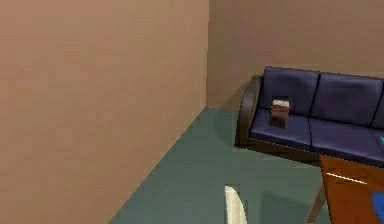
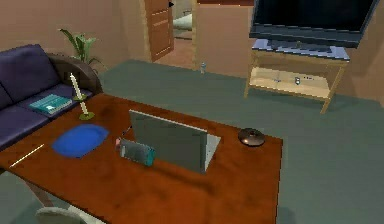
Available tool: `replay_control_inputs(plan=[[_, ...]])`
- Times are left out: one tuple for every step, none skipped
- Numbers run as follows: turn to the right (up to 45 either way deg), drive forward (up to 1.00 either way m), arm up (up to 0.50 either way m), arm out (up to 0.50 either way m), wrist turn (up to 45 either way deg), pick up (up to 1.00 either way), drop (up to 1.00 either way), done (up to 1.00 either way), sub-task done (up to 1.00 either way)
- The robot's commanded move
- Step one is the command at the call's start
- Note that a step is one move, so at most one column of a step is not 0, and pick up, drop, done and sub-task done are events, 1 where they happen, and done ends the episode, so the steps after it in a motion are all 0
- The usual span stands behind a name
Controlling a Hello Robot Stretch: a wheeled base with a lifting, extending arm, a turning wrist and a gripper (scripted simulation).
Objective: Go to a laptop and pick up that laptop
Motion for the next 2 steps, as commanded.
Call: replay_control_inputs(plan=[[0.0, 0.0, 0.0, 0.36, 0.0, 0.0, 0.0, 0.0, 0.0], [0.0, 0.0, 0.0, 0.0, 45.0, 0.0, 0.0, 0.0, 0.0]])
